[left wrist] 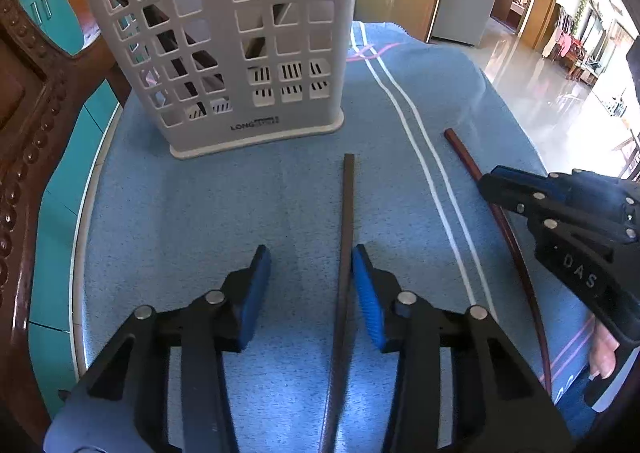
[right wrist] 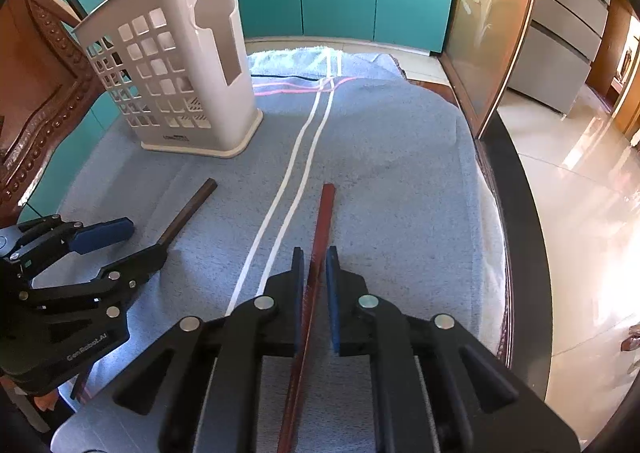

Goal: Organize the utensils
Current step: 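Close left gripper on dark brown chopstick while right closes on reddish chopstick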

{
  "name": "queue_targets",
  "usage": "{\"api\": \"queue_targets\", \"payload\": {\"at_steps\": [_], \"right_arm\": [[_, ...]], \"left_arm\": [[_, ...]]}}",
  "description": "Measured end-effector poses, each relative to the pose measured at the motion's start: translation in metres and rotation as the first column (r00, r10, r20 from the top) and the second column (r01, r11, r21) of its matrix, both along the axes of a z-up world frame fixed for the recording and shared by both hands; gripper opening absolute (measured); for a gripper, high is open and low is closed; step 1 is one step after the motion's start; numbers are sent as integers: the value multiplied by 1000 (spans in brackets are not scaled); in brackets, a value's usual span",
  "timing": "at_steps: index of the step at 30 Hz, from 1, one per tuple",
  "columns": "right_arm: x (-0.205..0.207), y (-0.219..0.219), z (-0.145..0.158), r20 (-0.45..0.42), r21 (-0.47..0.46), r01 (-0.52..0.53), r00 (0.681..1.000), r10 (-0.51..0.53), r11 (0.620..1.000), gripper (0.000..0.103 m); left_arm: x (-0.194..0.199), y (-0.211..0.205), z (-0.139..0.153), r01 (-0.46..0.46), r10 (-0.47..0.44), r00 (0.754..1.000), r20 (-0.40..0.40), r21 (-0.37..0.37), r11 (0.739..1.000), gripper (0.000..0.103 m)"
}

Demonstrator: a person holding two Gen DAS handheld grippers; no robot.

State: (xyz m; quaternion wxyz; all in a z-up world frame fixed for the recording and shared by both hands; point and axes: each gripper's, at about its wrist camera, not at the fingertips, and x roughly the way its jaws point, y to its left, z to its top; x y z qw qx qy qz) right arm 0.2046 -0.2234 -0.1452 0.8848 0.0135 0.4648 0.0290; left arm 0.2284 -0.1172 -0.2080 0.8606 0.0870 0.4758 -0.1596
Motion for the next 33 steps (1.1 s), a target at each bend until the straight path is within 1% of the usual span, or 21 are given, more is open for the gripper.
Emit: {"api": "queue_targets", "payload": {"at_steps": [2, 3, 6, 11, 13, 21, 26, 27, 29, 30, 31, 32, 33], "right_arm": [[2, 2, -1, -2, -4, -4, 1000, 4, 1000, 12], [2, 2, -2, -5, -6, -6, 1000, 6, 1000, 13], [3, 4, -4, -14, -7, -8, 1000, 8, 1000, 17], [5, 9, -8, -25, -15, -11, 1000, 10, 1000, 22], [6, 12, -10, -28, -24, -13, 1000, 13, 1000, 25], [7, 17, -13, -24, -59, -15, 1000, 14, 998, 31], [7, 18, -14, -20, -66, -12, 1000, 11, 998, 32], [7, 18, -14, -19, -67, -15, 1000, 14, 998, 30], [6, 20, -14, -14, -61, -25, 1000, 25, 998, 20], [5, 20, -13, -14, -57, -33, 999, 33, 998, 10], [4, 21, -13, -17, -40, -46, 999, 45, 998, 7], [3, 23, -13, -17, -26, -55, 998, 54, 998, 7], [3, 23, -13, -14, -25, -60, 998, 59, 998, 7]], "left_arm": [[2, 1, 0, 2, -2, 1000, 5, 13, 1000, 42], [2, 2, 1, 0, 0, 1000, 5, 17, 1000, 40], [5, 9, 1, -15, 15, 1000, -3, 13, 1000, 38], [11, 20, 2, -48, 48, 999, -15, 4, 999, 37], [10, 21, 2, -54, 54, 998, -15, 5, 999, 38], [14, 22, 4, -69, 70, 997, -15, 9, 998, 39], [13, 27, 3, -78, 79, 997, -9, 14, 997, 39], [14, 27, 3, -79, 79, 997, -7, 14, 997, 39], [12, 27, 3, -80, 80, 997, -3, 16, 997, 39], [12, 27, 3, -78, 78, 997, -4, 12, 997, 36], [12, 26, 3, -77, 77, 997, -6, 6, 997, 29], [12, 26, 3, -74, 74, 997, -6, 2, 997, 26], [12, 26, 3, -74, 74, 997, -4, 2, 997, 17]]}}
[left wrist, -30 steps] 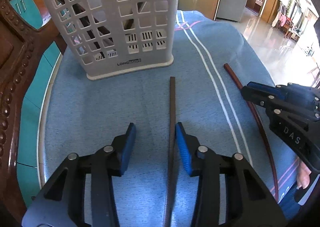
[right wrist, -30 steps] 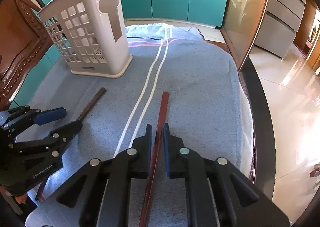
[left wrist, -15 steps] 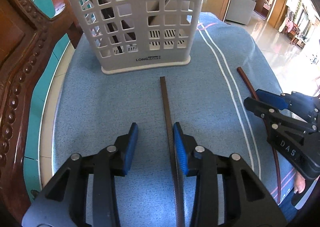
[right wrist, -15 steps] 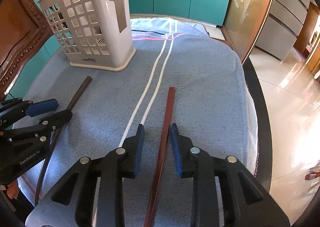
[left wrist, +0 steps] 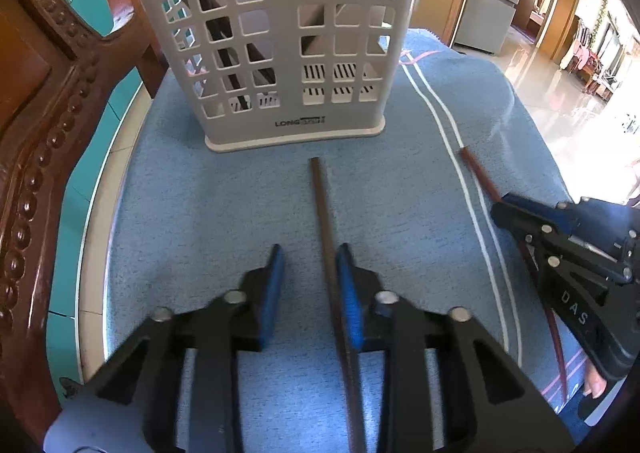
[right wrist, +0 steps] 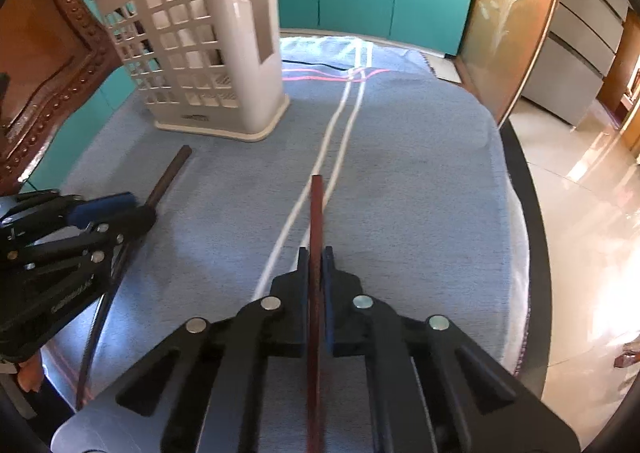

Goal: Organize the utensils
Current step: 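Close left gripper on dark brown chopstick while right closes on reddish chopstick, then lift both chopsticks over the white holder and open both grippers to drop them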

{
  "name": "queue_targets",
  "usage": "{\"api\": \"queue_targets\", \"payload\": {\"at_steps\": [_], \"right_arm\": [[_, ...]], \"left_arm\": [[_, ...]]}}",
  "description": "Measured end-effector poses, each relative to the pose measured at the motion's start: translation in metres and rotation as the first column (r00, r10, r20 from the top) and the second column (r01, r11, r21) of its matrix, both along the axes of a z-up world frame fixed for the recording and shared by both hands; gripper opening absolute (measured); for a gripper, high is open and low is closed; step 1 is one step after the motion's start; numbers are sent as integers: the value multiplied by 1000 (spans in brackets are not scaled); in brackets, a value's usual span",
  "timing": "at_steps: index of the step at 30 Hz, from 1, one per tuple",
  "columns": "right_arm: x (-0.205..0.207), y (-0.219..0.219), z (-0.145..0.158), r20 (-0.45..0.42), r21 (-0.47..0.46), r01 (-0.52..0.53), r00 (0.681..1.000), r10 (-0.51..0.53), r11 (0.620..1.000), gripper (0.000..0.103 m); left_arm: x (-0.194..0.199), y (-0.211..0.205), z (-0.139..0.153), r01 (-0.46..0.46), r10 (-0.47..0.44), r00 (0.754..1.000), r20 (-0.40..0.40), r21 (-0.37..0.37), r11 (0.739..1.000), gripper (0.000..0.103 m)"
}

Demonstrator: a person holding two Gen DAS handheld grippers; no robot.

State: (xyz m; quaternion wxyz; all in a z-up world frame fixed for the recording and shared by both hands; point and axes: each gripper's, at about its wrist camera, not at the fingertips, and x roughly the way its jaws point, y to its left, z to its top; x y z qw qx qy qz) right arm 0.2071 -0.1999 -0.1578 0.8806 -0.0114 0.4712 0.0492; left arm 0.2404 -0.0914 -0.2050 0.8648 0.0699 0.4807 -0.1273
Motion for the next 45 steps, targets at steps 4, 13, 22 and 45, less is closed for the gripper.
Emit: {"api": "queue_targets", "payload": {"at_steps": [4, 13, 22, 45], "right_arm": [[-4, 2, 6, 35, 25, -12, 999, 11, 1000, 7], [-31, -12, 65, 217, 161, -21, 976, -15, 987, 7], [-79, -17, 145, 384, 237, -122, 923, 22, 964, 7], [36, 22, 247, 626, 195, -107, 779, -40, 975, 7]], "left_arm": [[1, 0, 2, -7, 7, 1000, 1, -11, 1000, 7], [-24, 28, 60, -19, 49, 984, 171, -174, 985, 7], [-73, 67, 144, -1, 110, 937, 332, -311, 950, 7], [39, 57, 264, -159, 309, 798, 517, -314, 936, 7]]}}
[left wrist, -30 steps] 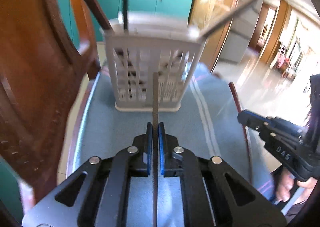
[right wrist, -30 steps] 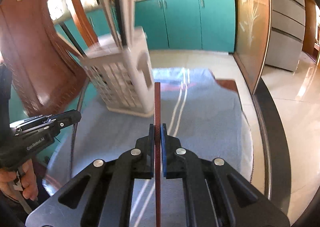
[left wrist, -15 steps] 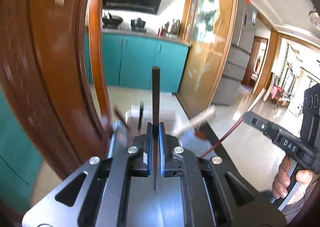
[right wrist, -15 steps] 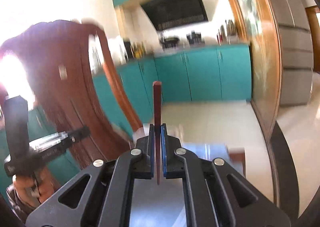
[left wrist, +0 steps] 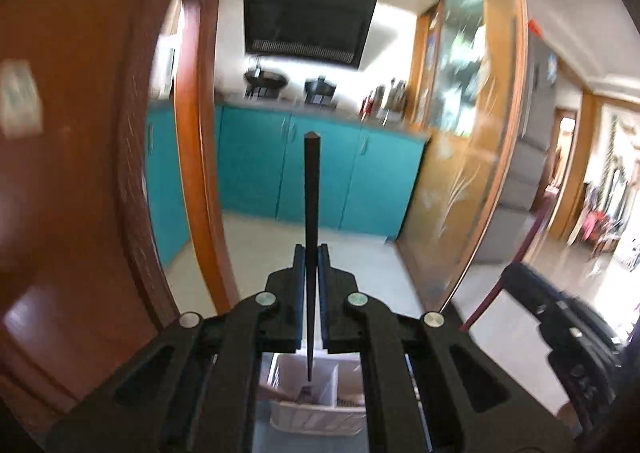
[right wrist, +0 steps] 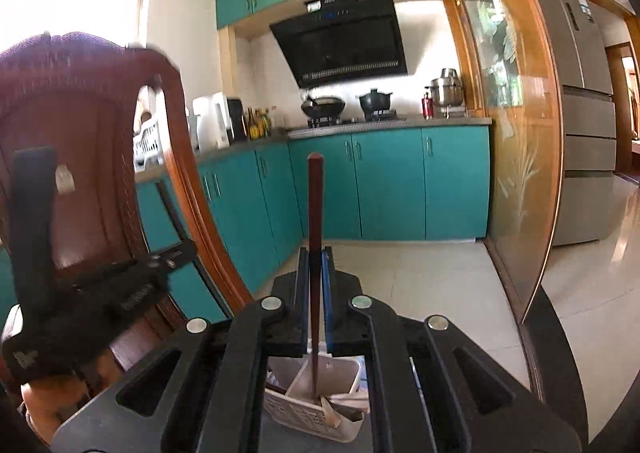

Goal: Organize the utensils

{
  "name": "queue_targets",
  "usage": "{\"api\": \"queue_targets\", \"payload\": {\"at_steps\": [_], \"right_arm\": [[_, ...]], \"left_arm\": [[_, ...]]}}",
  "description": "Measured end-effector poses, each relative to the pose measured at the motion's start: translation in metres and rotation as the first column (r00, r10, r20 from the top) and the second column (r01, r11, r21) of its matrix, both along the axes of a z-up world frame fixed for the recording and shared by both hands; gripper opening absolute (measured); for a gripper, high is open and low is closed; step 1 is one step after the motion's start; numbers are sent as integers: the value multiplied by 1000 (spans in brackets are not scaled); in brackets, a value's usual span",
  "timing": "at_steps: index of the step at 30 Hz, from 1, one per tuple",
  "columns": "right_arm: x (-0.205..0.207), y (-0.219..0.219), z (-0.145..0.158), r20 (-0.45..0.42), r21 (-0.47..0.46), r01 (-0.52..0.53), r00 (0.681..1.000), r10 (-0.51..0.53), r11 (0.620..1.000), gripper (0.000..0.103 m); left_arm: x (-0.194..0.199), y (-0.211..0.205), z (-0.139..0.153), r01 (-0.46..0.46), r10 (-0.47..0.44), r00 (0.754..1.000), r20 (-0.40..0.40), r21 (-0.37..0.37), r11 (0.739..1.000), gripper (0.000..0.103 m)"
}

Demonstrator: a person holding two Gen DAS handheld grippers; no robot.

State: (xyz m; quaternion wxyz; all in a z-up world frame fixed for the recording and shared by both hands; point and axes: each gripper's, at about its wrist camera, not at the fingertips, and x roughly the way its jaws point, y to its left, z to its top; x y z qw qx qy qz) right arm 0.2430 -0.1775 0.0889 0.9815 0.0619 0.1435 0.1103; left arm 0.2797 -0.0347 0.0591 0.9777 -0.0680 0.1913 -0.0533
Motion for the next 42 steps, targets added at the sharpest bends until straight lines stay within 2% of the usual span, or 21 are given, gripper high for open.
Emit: {"api": "queue_targets", "payload": {"at_steps": [5, 9, 13, 17, 20, 22, 23, 25, 26, 27, 31, 37, 42], "right_arm": [[10, 6, -23, -29, -26, 1, 1000, -1, 1000, 6], [7, 0, -31, -55, -3, -1, 998, 1, 1000, 8], [-10, -3, -24, -29, 3, 1, 1000, -1, 1000, 22], [-45, -8, -12, 42, 8, 1, 999, -1, 1000, 38], [-79, -13, -6, 89, 15, 3, 996, -5, 1000, 54], [-100, -18, -7, 105, 11, 14, 994, -15, 1000, 77], [-112, -20, -9, 113, 8, 21, 993, -22, 1000, 83], [-142, -26, -17, 145, 4, 41, 989, -42, 999, 95], [-156, -28, -21, 162, 3, 50, 985, -50, 999, 98], [-171, -29, -26, 177, 0, 56, 983, -55, 998, 100], [-212, -30, -45, 199, -36, 103, 976, -94, 994, 100], [-248, -15, -60, 181, -159, 125, 979, -96, 979, 100], [-264, -6, -58, 197, -185, 167, 972, -130, 968, 100]], "left_arm": [[15, -5, -27, 1, 1, 998, -66, 29, 1000, 7], [7, -8, -28, -11, 14, 999, -45, 70, 998, 7], [-15, -13, -22, -20, 20, 1000, 1, 121, 992, 9], [-41, -16, -17, -15, 10, 999, 37, 149, 989, 15], [-66, -15, -14, -9, -1, 998, 65, 153, 988, 25], [-85, -14, -11, -13, -1, 996, 84, 164, 986, 38], [-99, -12, -11, -17, 1, 995, 96, 169, 985, 43], [-124, -9, -13, -21, 0, 992, 124, 165, 986, 74], [-142, -7, -14, -21, -2, 989, 148, 155, 988, 80], [-154, -5, -16, -18, -6, 987, 161, 150, 989, 88], [-204, 0, -28, 22, -47, 982, 185, 134, 991, 98], [-251, 3, -38, -8, -23, 979, 203, 149, 989, 99], [-271, 4, -42, -9, -25, 982, 190, 175, 985, 99]]}}
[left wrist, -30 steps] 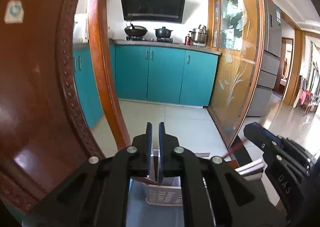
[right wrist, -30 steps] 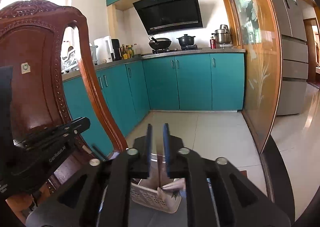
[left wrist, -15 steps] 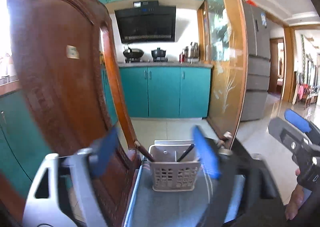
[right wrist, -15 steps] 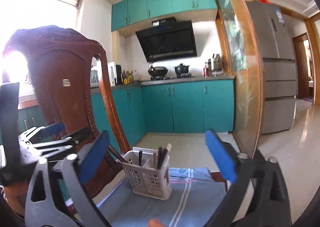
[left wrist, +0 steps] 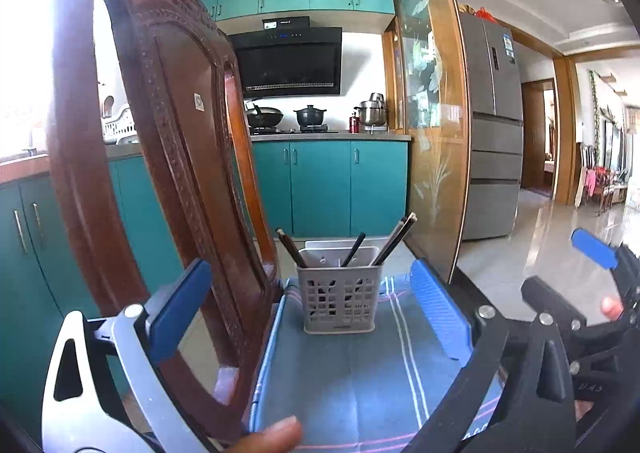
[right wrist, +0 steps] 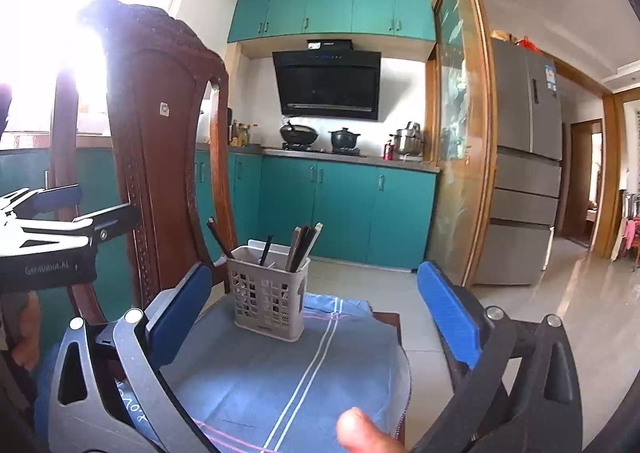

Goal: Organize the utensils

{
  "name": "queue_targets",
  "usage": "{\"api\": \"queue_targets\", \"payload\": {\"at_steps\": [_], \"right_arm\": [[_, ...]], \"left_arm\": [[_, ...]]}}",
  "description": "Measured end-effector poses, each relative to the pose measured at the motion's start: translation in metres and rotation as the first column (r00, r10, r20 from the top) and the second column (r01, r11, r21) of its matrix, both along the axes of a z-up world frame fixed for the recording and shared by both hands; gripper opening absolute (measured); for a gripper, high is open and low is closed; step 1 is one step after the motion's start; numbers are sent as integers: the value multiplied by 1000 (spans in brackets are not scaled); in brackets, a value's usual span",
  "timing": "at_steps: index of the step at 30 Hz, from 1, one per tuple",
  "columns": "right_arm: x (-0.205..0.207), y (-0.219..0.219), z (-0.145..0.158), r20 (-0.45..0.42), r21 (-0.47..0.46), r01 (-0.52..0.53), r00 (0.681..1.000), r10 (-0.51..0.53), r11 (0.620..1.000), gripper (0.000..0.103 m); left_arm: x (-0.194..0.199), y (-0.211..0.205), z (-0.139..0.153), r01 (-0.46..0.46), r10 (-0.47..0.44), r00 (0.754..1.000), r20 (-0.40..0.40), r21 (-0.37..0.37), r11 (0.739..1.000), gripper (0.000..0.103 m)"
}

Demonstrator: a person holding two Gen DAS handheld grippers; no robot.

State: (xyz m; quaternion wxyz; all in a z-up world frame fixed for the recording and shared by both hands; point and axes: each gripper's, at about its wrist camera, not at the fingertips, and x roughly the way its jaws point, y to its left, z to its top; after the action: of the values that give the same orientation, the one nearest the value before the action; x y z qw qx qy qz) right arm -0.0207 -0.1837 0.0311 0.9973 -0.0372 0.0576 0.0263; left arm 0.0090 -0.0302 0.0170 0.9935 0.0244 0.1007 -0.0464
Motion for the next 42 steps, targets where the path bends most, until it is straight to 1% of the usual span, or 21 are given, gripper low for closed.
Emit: {"api": "queue_targets", "payload": {"at_steps": [2, 5, 9, 12, 20, 33, 42], "right_arm": [[-2, 1, 1, 10, 8, 8, 1000, -8, 1000, 100], [-4, 2, 3, 12, 20, -8, 1000, 8, 1000, 100], [-6, 7, 3, 17, -6, 4, 1000, -4, 1000, 100], [-9, 9, 3, 23, -8, 0, 1000, 1, 1000, 100], [-12, 9, 4, 26, 3, -13, 1000, 13, 1000, 100], [-14, 14, 4, 39, -21, -21, 999, 22, 1000, 100], [-8, 10, 2, 26, -14, -17, 1000, 17, 1000, 100]], "left_arm": [[-5, 1, -1, -11, 11, 1000, 6, 11, 1000, 99], [-14, 3, -1, -9, 9, 1000, 8, 15, 1000, 99], [-19, 4, 0, -5, 5, 1000, -2, 13, 1000, 99], [-22, 4, 0, -9, 9, 1000, 2, 17, 1000, 99], [-21, 10, 2, -11, 11, 1000, -1, 7, 1000, 99], [-19, 10, 2, -14, 14, 1000, -11, 5, 1000, 99], [-16, 3, 0, -12, 13, 1000, -14, 20, 1000, 99]]}}
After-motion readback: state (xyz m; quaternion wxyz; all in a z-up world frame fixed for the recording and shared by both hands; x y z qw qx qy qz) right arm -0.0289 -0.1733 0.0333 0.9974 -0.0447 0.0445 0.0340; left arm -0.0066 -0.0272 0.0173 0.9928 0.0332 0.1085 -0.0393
